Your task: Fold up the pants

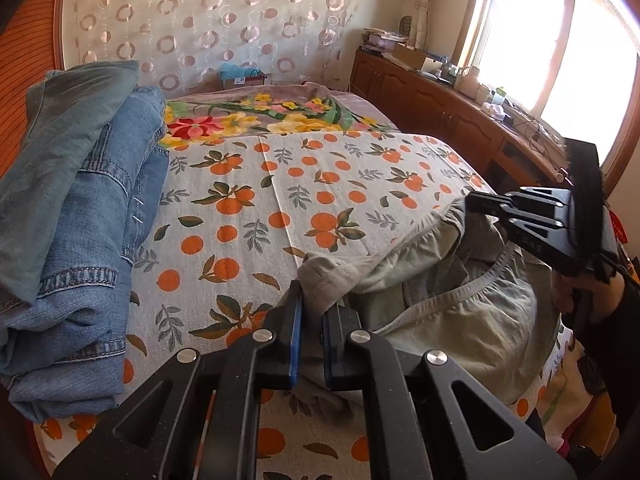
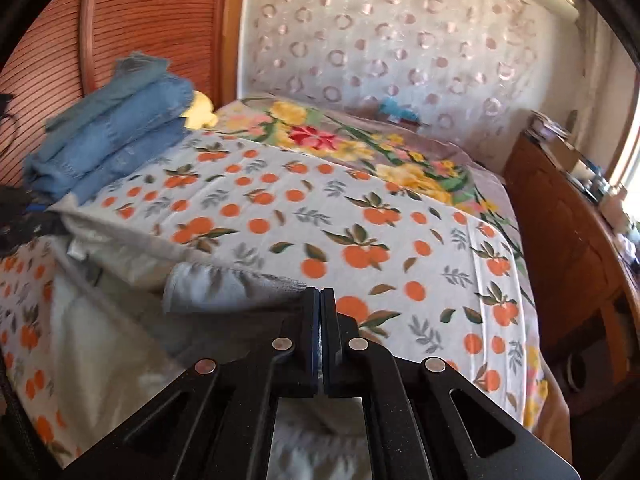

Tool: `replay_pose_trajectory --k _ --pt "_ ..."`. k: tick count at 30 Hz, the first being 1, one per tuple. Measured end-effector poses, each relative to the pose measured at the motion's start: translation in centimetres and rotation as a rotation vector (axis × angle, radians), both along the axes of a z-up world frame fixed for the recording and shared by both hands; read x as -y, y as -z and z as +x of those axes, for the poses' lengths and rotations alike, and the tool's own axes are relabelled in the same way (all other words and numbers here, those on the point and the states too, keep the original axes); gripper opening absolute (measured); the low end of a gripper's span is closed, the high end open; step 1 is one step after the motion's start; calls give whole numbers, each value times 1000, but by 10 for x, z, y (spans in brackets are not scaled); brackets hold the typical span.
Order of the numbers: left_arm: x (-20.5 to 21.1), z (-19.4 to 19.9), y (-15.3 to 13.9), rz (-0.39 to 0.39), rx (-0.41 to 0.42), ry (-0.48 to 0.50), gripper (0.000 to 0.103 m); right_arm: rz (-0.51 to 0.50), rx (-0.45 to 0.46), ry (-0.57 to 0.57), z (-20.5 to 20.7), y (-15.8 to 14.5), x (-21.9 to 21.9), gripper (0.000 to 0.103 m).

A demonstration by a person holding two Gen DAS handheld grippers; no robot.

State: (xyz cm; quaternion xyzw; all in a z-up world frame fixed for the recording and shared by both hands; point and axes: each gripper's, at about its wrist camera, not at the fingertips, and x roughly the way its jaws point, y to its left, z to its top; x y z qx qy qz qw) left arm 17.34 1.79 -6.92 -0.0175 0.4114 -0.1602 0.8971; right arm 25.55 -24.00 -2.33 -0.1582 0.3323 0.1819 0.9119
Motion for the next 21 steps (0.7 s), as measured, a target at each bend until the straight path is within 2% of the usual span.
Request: replay_pose_trajectory --k 2,3,6,9,11,14,21 --pt "1 1 2 6 -5 2 8 -3 -83 -14 8 11 -3 0" --pt "2 2 3 8 -8 5 8 -4 -100 -12 9 13 0 4" --pt "3 2 7 9 -15 11 8 49 -83 -11 0 4 23 17" --pt "3 3 11 6 -22 9 8 66 -45 36 -8 -10 56 25" --pt "3 3 12 4 -23 9 8 51 -45 70 -8 -13 72 26" --pt "5 3 13 5 -24 12 8 51 -140 88 5 -4 84 28" --pt "9 3 19 18 -40 26 8 -50 -231 90 16 23 74 28"
